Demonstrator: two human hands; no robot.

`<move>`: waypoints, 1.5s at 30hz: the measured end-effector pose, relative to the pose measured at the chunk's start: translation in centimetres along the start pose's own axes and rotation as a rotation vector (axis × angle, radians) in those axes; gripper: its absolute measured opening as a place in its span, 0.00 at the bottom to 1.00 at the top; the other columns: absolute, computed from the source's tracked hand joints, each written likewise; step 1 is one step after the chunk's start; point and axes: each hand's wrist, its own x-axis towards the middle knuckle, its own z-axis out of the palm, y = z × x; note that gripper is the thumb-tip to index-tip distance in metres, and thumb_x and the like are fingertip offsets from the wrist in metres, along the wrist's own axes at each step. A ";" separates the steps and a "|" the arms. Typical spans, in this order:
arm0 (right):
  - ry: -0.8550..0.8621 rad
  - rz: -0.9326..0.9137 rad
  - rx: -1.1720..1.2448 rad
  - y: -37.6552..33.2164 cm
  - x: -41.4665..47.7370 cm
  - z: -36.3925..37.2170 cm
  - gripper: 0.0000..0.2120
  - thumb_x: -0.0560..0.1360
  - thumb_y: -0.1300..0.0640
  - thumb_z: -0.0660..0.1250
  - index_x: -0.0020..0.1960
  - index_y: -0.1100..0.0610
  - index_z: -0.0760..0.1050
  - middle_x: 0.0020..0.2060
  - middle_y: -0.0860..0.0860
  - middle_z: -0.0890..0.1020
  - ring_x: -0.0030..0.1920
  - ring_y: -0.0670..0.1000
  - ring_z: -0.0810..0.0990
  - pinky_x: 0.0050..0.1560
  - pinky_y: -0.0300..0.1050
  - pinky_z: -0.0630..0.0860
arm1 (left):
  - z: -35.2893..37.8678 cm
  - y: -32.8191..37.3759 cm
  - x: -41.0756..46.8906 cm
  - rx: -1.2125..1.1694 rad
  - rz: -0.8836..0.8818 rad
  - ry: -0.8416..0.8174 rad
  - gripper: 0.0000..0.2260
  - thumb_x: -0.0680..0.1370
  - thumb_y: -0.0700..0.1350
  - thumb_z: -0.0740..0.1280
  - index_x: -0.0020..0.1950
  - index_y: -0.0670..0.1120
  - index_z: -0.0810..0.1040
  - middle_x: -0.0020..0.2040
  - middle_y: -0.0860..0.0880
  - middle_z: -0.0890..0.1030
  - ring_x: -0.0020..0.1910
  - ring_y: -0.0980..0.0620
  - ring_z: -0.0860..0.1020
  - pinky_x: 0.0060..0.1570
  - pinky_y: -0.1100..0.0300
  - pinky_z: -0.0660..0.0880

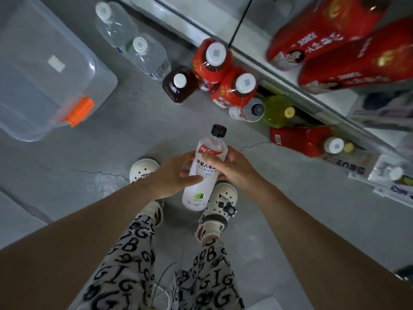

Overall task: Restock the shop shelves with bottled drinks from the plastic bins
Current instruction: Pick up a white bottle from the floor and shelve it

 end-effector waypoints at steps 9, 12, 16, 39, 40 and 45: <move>0.045 -0.026 0.122 -7.2 -14.8 -0.5 0.17 0.77 0.53 0.72 0.63 0.55 0.75 0.54 0.52 0.85 0.52 0.50 0.86 0.54 0.52 0.83 | 2.9 7.7 -12.2 0.031 0.045 0.079 0.33 0.68 0.59 0.75 0.71 0.64 0.65 0.60 0.60 0.80 0.60 0.58 0.78 0.63 0.48 0.75; 0.084 -0.086 0.110 -9.8 -19.8 -0.7 0.17 0.76 0.55 0.73 0.62 0.55 0.74 0.55 0.53 0.85 0.53 0.51 0.85 0.54 0.52 0.83 | 3.7 11.6 -16.6 0.038 0.111 0.123 0.30 0.72 0.51 0.76 0.70 0.64 0.67 0.58 0.61 0.81 0.58 0.59 0.79 0.62 0.52 0.76; 0.131 -0.157 0.153 -13.2 -27.1 -0.9 0.13 0.78 0.56 0.71 0.59 0.49 0.73 0.53 0.49 0.84 0.50 0.46 0.85 0.51 0.45 0.83 | 4.7 16.7 -22.5 0.067 0.199 0.172 0.30 0.71 0.54 0.76 0.70 0.61 0.67 0.57 0.63 0.79 0.57 0.64 0.78 0.60 0.58 0.76; 0.233 -0.698 -0.039 -31.4 -54.1 -2.9 0.22 0.76 0.44 0.71 0.67 0.51 0.75 0.56 0.49 0.85 0.54 0.51 0.85 0.59 0.57 0.81 | 8.1 37.6 -47.6 0.241 0.658 0.529 0.30 0.64 0.68 0.70 0.64 0.65 0.72 0.54 0.63 0.81 0.51 0.63 0.80 0.56 0.53 0.79; 0.232 -0.718 -0.043 -32.3 -54.6 -2.8 0.21 0.77 0.46 0.71 0.66 0.52 0.76 0.56 0.50 0.85 0.54 0.52 0.85 0.59 0.56 0.81 | 7.8 38.2 -48.3 0.233 0.672 0.535 0.30 0.64 0.68 0.71 0.65 0.65 0.72 0.55 0.61 0.82 0.51 0.62 0.81 0.55 0.52 0.79; 0.249 -0.820 -0.061 -37.0 -57.1 -1.7 0.16 0.79 0.51 0.69 0.65 0.55 0.76 0.53 0.52 0.86 0.52 0.52 0.86 0.51 0.48 0.83 | 5.2 41.4 -51.0 0.272 0.763 0.595 0.28 0.69 0.63 0.73 0.67 0.59 0.72 0.57 0.58 0.81 0.52 0.59 0.80 0.52 0.57 0.79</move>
